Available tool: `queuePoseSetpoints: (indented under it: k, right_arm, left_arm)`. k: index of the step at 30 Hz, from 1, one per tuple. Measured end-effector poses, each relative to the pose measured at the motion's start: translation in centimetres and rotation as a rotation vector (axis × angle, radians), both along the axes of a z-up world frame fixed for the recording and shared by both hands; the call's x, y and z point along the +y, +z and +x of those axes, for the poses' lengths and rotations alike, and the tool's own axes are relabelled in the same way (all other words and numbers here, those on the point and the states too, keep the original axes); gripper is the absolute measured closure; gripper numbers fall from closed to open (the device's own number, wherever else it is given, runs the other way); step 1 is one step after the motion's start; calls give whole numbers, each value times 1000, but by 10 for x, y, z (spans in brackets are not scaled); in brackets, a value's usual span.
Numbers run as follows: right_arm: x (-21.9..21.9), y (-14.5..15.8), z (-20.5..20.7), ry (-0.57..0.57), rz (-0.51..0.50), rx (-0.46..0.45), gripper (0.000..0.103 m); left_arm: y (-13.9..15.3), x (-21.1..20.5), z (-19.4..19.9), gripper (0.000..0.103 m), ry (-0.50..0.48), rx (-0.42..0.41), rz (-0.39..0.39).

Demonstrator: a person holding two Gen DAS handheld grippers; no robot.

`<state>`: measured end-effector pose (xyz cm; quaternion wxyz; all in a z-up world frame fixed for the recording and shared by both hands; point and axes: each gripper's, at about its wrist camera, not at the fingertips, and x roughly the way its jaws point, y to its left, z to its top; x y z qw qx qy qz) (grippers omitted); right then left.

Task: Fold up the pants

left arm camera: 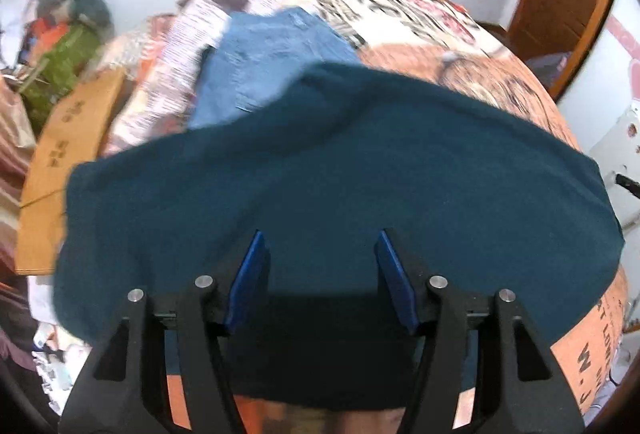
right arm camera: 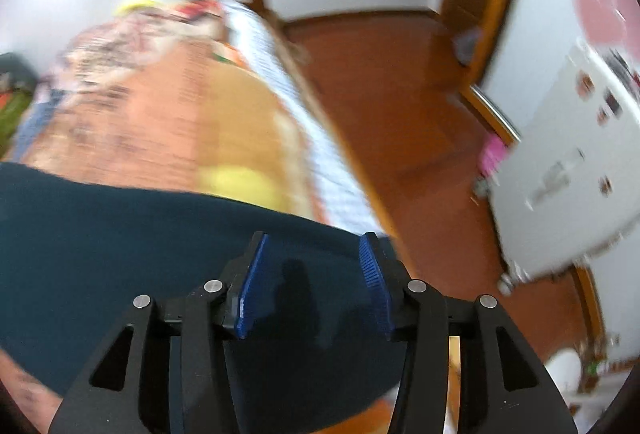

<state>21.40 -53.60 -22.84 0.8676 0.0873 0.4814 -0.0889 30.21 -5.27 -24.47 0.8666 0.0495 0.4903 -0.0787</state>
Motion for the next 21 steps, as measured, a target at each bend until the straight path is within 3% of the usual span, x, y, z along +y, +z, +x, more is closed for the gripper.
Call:
queuePoseSetpoints:
  k: [7,11,15,21]
  right_arm:
    - [122,64,33,293,67,-139,58]
    - [201,80,59,457,127,-181,56]
    - [288,74,100,602,147,-154,56]
    - [396,38,150,806,178,-38,56]
  left_arm:
    - [37,94,23,44,133,-88,-1]
    - [25,147,48,44,187,-35,-59]
    - [-6,173,79,44,171,73,-119]
    - [-47,195,101,45,197,137,-124]
